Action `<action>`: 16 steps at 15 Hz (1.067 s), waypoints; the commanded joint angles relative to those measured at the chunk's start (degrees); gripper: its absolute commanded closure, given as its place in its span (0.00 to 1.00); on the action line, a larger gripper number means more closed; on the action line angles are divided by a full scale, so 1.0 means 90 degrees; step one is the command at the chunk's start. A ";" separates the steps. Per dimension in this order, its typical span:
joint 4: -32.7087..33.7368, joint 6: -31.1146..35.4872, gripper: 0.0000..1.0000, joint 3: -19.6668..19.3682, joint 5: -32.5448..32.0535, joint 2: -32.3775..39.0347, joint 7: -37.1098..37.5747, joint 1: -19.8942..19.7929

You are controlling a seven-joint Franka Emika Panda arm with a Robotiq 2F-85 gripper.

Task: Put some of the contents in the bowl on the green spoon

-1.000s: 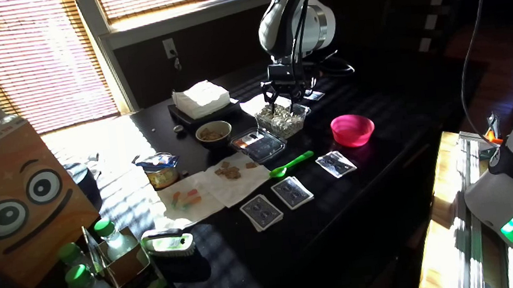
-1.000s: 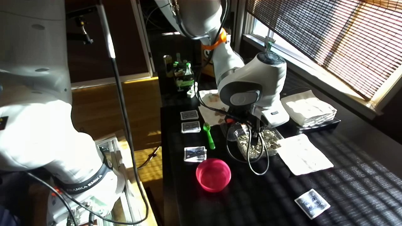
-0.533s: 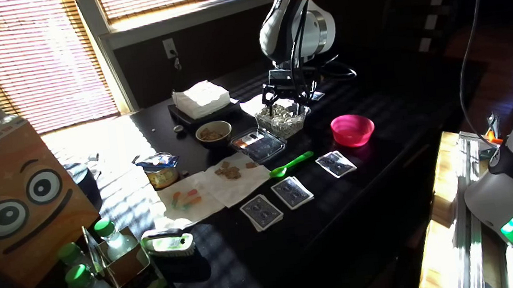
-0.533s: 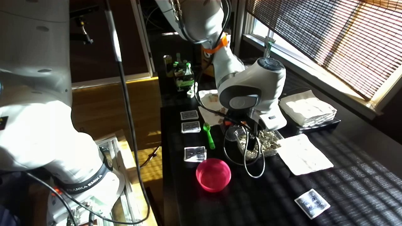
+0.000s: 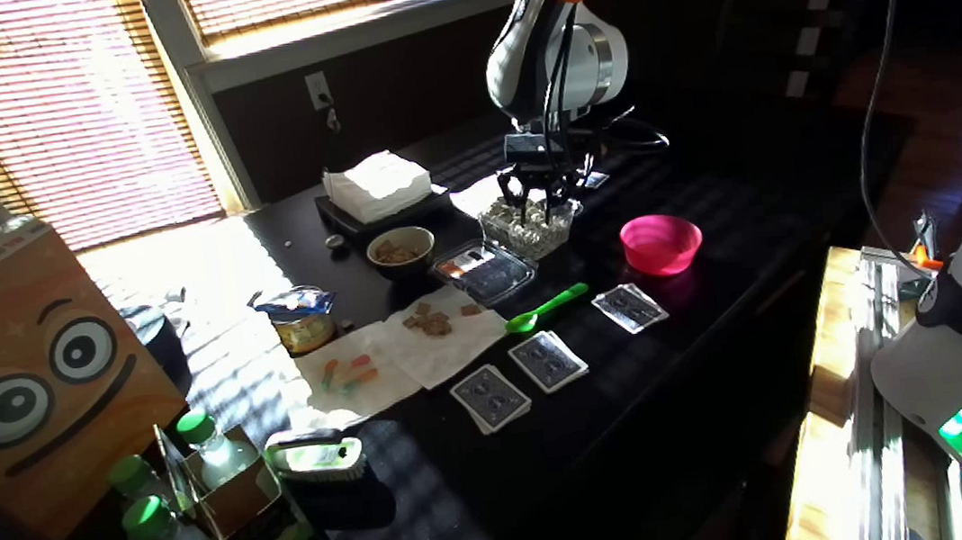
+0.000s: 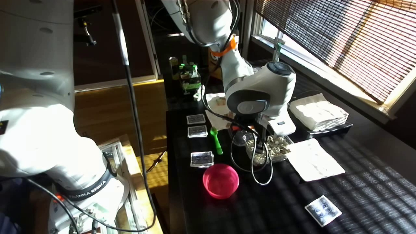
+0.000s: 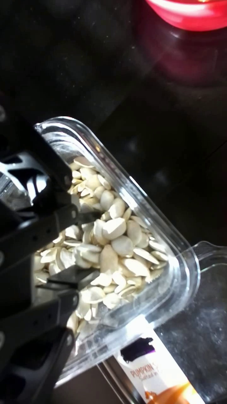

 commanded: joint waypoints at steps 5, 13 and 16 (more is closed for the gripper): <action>0.0134 -0.0152 0.99 0.0057 0.0204 0.0053 0.0035 -0.0056; -0.0081 -0.0069 0.98 0.0053 0.0207 -0.0214 -0.0014 -0.0063; -0.0245 0.0038 0.98 0.0031 0.0176 -0.0423 -0.0016 -0.0025</action>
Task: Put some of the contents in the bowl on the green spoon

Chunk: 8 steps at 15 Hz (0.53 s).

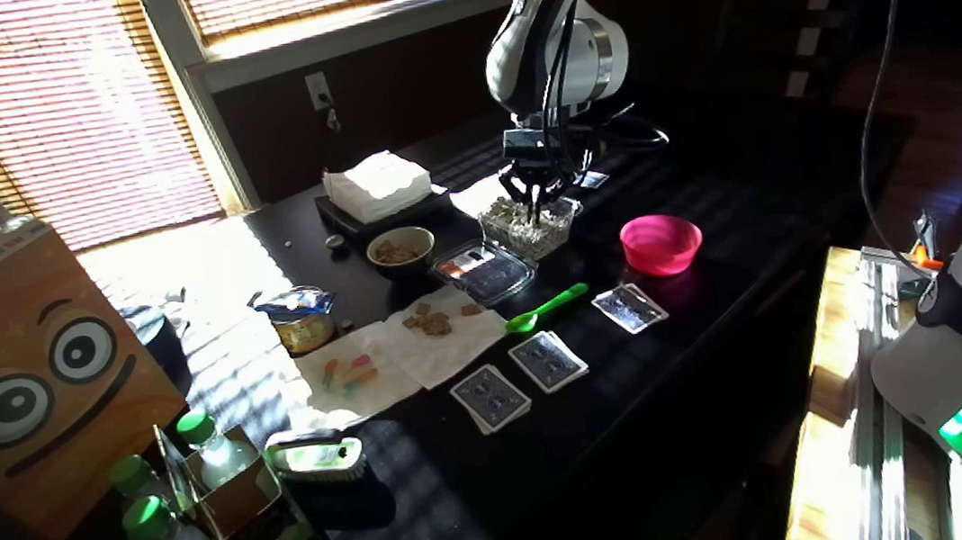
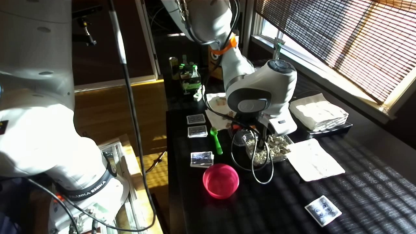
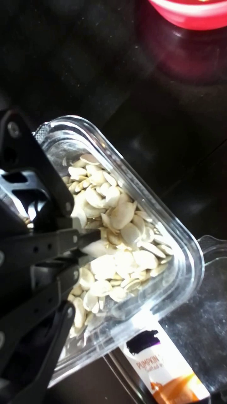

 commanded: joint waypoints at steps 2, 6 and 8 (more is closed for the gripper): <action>-0.0337 0.0097 0.98 0.0007 0.0101 -0.0473 -0.0016 0.0034; -0.0530 0.0226 0.98 -0.0020 0.0041 -0.0697 0.0013 0.0094; -0.0540 0.0210 0.97 0.0011 0.0081 -0.0714 -0.0011 0.0064</action>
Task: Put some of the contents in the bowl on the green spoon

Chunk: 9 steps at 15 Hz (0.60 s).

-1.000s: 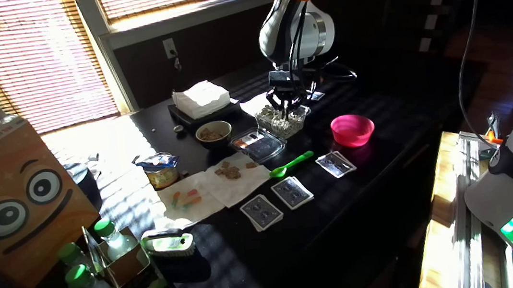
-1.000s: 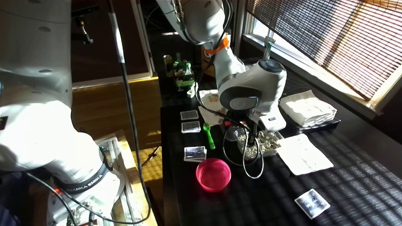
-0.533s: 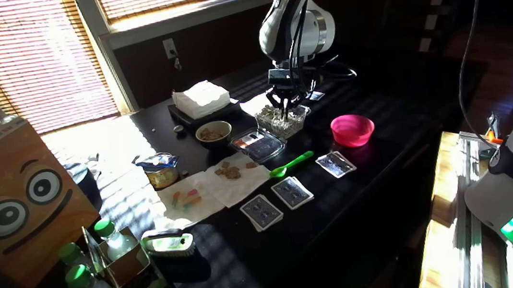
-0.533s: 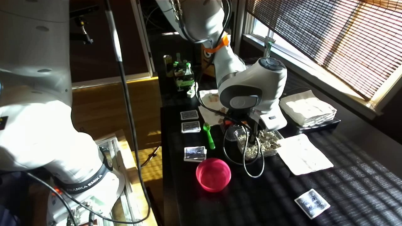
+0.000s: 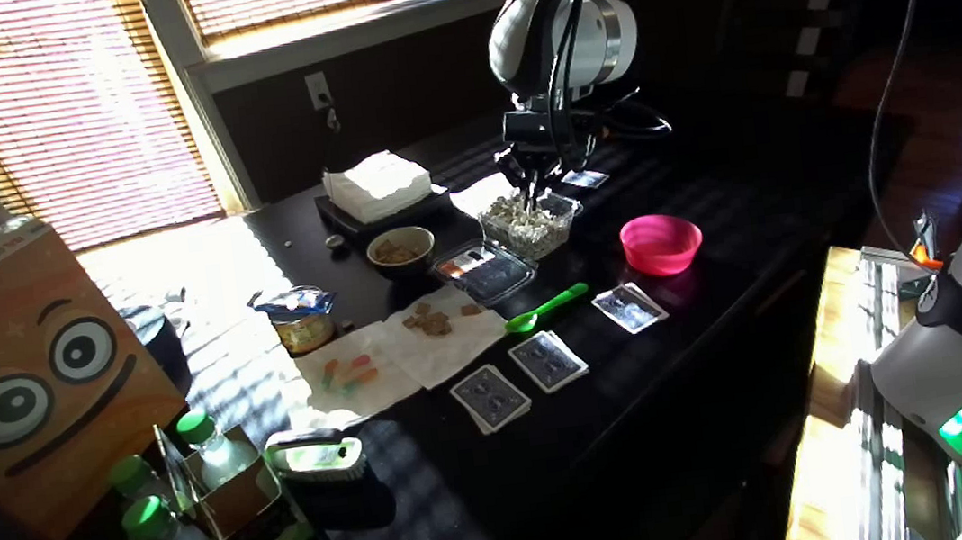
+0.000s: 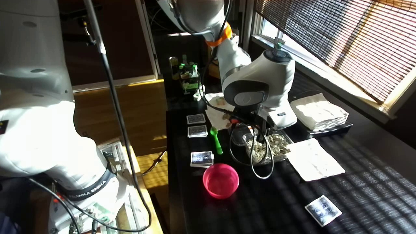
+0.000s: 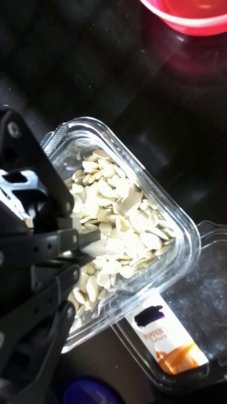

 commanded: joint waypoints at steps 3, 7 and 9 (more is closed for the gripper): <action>-0.0208 0.0068 0.85 0.0061 0.0134 -0.0191 -0.0060 -0.0011; -0.0177 0.0049 1.00 0.0076 0.0122 -0.0162 -0.0058 -0.0003; -0.0159 0.0037 1.00 0.0043 0.0074 -0.0142 -0.0006 0.0021</action>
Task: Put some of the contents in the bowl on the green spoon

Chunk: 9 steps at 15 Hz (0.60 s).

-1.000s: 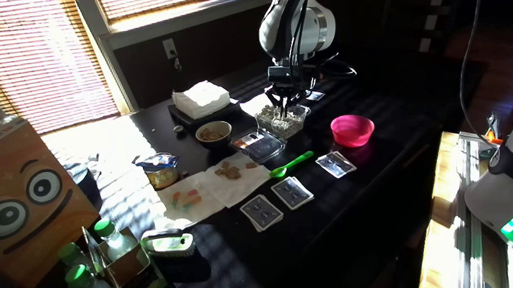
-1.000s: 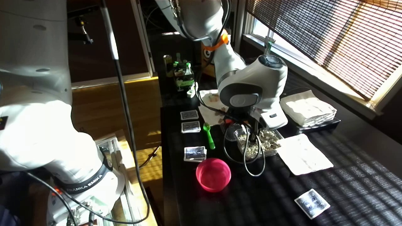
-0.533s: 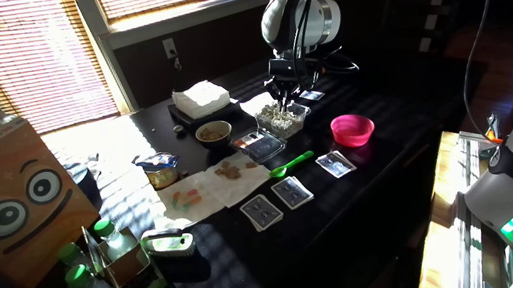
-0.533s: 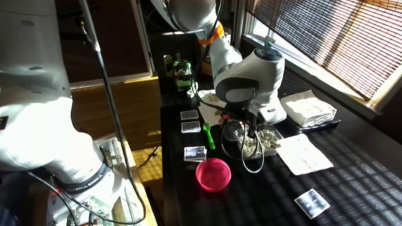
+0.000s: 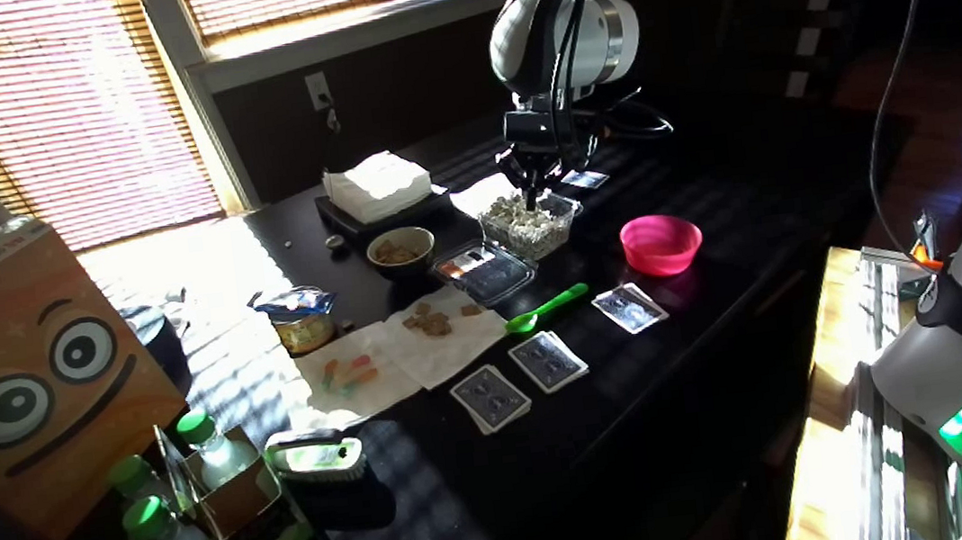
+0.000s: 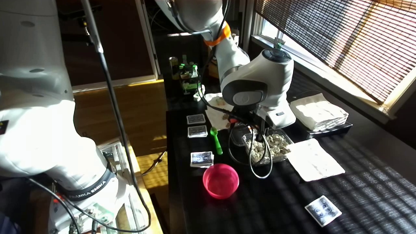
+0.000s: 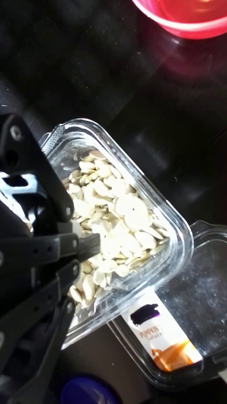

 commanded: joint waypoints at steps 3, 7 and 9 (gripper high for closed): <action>-0.0008 -0.0005 0.67 -0.0006 0.0050 0.0047 0.0029 0.0021; 0.0101 -0.0021 0.40 0.0024 0.0083 0.0247 0.0004 0.0004; 0.0153 -0.0035 0.26 0.0018 0.0083 0.0340 0.0012 0.0000</action>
